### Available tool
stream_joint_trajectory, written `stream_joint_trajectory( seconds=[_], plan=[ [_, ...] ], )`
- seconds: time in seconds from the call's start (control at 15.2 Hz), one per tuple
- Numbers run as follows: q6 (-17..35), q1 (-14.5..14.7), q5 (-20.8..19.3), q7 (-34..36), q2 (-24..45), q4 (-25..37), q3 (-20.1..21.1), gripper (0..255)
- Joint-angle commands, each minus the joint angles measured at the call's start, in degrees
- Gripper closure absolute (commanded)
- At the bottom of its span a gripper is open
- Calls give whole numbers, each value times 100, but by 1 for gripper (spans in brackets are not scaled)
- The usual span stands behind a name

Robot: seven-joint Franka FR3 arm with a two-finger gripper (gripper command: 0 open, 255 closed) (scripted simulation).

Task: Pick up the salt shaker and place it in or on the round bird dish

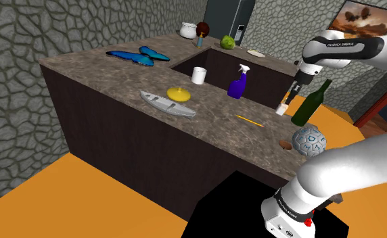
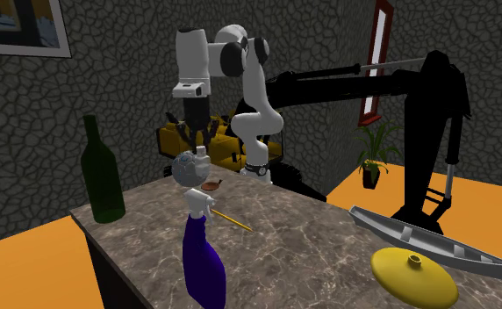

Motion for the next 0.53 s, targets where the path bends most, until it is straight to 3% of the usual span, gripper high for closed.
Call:
stream_joint_trajectory(
  seconds=[0.0, 0.46],
  plan=[
    [-211, -159, -212, 58, -492, -252, 104, 255],
    [-950, -822, -711, 73, -2176, -1202, 450, 255]
  ],
)
